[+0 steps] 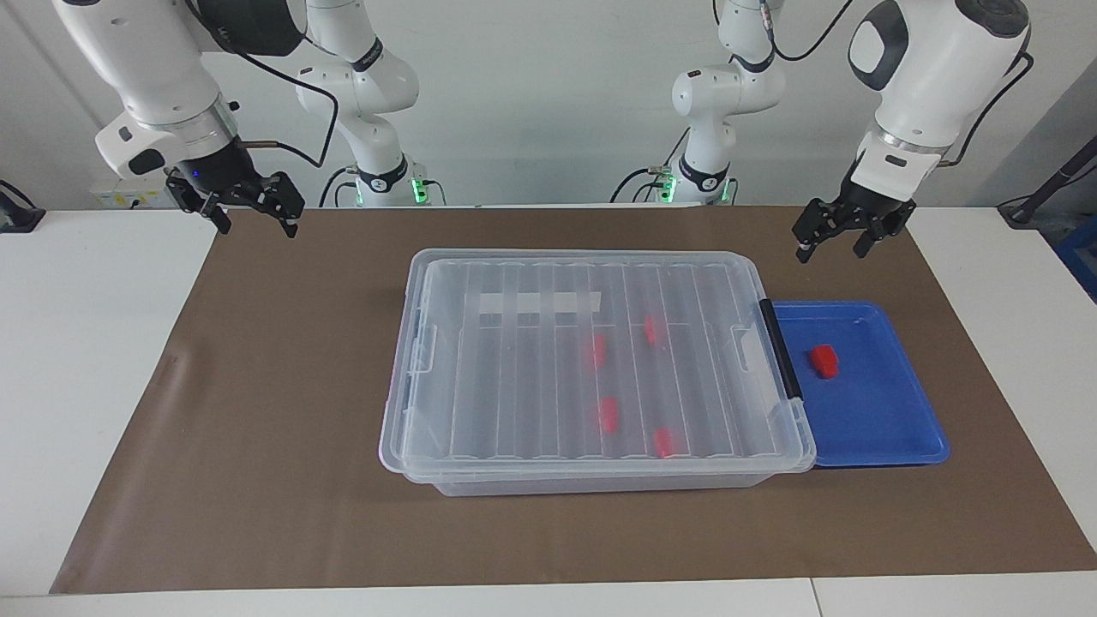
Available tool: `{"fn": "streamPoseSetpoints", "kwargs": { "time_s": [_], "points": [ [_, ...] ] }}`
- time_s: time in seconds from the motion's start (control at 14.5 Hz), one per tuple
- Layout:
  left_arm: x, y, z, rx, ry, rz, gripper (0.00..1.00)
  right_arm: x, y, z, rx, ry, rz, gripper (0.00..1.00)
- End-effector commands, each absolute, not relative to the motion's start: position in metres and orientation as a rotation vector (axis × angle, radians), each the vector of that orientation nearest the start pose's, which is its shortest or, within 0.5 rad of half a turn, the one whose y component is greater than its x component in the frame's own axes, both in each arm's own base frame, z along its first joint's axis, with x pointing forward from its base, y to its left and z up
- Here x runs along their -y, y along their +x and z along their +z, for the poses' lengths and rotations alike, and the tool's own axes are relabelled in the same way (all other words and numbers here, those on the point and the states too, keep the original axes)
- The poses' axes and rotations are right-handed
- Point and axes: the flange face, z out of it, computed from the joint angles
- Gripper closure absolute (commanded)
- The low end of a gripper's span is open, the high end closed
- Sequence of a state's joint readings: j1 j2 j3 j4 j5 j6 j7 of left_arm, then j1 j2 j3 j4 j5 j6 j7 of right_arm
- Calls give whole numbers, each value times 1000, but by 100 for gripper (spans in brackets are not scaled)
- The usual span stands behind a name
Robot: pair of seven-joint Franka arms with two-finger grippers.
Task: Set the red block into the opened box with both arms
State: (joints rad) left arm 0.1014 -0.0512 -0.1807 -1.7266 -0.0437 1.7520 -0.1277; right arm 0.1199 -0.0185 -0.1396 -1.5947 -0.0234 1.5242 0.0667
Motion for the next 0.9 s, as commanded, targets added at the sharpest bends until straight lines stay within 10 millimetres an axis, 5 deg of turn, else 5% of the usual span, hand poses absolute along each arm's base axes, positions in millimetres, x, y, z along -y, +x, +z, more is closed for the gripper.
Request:
{"fn": "streamPoseSetpoints", "kwargs": {
  "time_s": [0.0,0.41,0.62,0.83],
  "points": [
    [52,553,596,104,-3170,-118,0,14,541,622,-145,-3148,60,0],
    [53,553,597,101,-3170,-120,0,3,549,617,-111,-3142,-31,0],
    [53,553,596,101,-3168,-118,0,-36,563,594,-1,-3130,-143,0],
    [56,553,596,86,-3155,-120,0,-87,597,549,75,-3112,-240,0]
  ]
}}
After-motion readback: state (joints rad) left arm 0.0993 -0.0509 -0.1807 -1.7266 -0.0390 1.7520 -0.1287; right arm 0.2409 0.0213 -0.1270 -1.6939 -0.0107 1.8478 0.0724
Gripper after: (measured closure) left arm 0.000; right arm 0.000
